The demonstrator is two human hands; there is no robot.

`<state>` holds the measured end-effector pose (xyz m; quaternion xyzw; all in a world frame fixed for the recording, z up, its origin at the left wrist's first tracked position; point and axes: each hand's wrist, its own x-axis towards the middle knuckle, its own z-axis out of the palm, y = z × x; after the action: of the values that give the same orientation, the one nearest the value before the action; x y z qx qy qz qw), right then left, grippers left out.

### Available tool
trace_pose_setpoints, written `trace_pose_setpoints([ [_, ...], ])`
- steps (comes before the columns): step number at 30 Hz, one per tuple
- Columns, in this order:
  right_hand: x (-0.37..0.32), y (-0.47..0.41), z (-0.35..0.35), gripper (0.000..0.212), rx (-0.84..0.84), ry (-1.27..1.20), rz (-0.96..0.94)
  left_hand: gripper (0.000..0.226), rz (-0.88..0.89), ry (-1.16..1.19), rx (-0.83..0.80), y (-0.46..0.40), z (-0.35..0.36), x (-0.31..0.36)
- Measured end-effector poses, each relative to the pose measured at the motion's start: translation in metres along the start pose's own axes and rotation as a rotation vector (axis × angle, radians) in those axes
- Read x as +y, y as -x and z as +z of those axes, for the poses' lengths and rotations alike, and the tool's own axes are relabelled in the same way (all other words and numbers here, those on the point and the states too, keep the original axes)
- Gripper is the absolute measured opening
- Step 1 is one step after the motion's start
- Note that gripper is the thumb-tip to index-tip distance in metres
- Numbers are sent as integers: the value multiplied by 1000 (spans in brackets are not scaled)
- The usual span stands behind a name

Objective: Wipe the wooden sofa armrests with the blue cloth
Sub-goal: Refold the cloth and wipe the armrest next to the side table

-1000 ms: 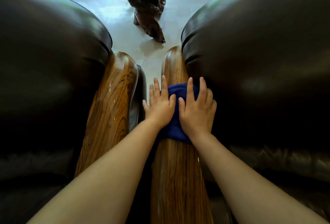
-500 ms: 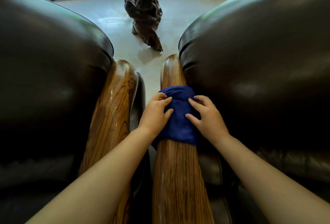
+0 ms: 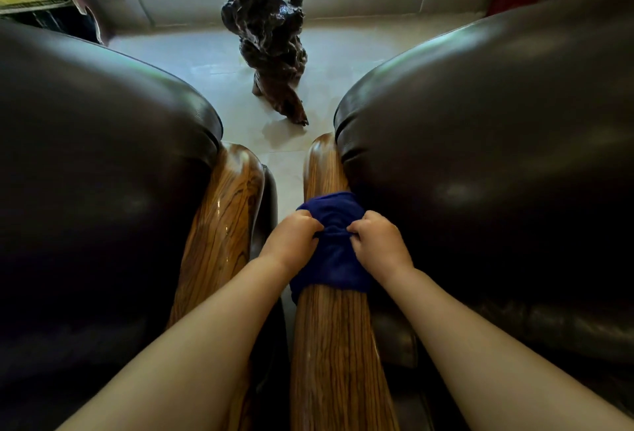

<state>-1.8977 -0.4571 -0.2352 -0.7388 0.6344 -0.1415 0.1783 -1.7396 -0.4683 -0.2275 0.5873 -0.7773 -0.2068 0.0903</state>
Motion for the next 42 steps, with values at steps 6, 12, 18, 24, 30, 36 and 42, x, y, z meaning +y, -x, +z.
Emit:
trace_pose_setpoints([
  [6, -10, 26, -40, 13, -395, -177, 26, 19, 13, -67, -328, 33, -46, 18],
  [12, -35, 43, -104, 5, -255, -248, 15, 12, 13, -6, -205, 61, -108, 53],
  [18, -75, 66, -205, 6, -123, -257, -48, 18, 20, 70, -71, 89, -190, 110],
  [24, -106, 120, -338, 15, -55, -327, -114, 14, 120, 176, 0, 125, -285, 185],
  [30, -110, 192, -451, 15, -17, -264, -134, 11, 276, 157, -84, 161, -354, 269],
  [36, -85, 271, -537, 14, 106, -238, -108, 12, 396, 212, -91, 195, -376, 370],
  [42, -32, 372, -598, 17, 173, -161, -78, 12, 526, 196, -95, 232, -352, 487],
])
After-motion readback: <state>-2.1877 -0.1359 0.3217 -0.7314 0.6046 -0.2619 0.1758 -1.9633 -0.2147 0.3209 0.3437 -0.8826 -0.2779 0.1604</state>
